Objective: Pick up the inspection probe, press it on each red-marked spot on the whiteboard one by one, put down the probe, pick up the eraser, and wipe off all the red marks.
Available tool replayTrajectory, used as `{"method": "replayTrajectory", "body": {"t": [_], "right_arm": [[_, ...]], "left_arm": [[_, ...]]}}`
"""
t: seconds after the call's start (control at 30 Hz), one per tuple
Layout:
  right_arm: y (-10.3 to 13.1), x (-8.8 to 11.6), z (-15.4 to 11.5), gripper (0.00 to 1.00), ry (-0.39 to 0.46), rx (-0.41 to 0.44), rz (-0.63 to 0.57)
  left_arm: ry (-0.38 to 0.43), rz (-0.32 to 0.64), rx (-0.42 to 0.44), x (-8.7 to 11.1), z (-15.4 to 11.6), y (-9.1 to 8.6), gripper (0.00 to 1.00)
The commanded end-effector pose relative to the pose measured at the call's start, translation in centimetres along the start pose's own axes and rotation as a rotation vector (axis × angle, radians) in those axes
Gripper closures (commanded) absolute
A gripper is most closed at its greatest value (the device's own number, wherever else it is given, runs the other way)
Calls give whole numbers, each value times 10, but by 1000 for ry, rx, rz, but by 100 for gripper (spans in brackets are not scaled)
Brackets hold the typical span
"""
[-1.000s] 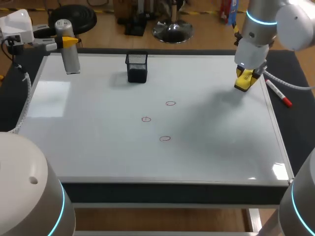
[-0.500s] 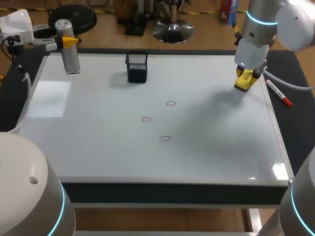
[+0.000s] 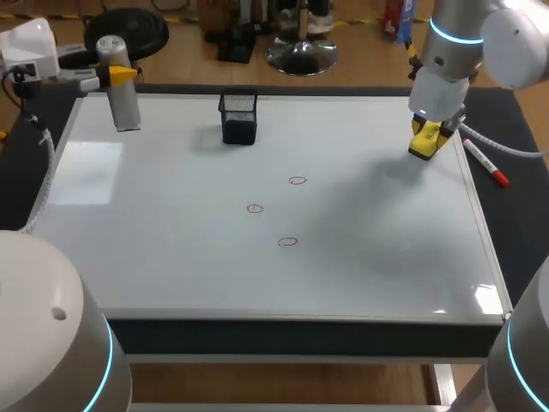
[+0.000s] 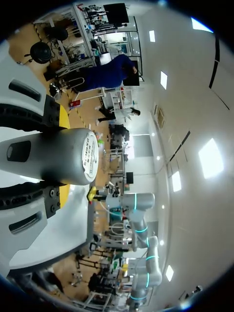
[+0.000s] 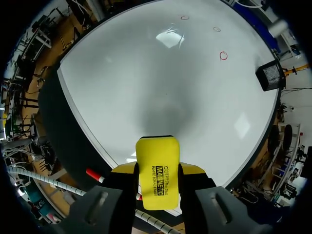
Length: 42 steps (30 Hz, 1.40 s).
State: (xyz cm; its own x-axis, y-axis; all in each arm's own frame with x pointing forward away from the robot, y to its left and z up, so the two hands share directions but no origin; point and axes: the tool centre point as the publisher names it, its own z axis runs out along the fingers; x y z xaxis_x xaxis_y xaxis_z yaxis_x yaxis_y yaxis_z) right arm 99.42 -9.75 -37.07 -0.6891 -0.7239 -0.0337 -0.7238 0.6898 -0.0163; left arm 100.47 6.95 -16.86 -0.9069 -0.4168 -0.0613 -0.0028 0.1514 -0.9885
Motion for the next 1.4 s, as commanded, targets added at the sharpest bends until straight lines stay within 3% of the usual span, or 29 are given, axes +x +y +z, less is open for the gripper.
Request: {"method": "replayTrajectory", "body": {"t": [0.03, 0.6, 1.4], "right_arm": [[0, 0, -1, 100, 3, 2, -1], [0, 0, -1, 100, 3, 2, -1], [0, 0, -1, 100, 3, 2, -1]], "left_arm": [[-34, 6, 10, 23, -1, -3, 100], [-130, -28, -29, 91, 21, -2, 100], [-90, -72, 9, 164, 84, 12, 100]]}}
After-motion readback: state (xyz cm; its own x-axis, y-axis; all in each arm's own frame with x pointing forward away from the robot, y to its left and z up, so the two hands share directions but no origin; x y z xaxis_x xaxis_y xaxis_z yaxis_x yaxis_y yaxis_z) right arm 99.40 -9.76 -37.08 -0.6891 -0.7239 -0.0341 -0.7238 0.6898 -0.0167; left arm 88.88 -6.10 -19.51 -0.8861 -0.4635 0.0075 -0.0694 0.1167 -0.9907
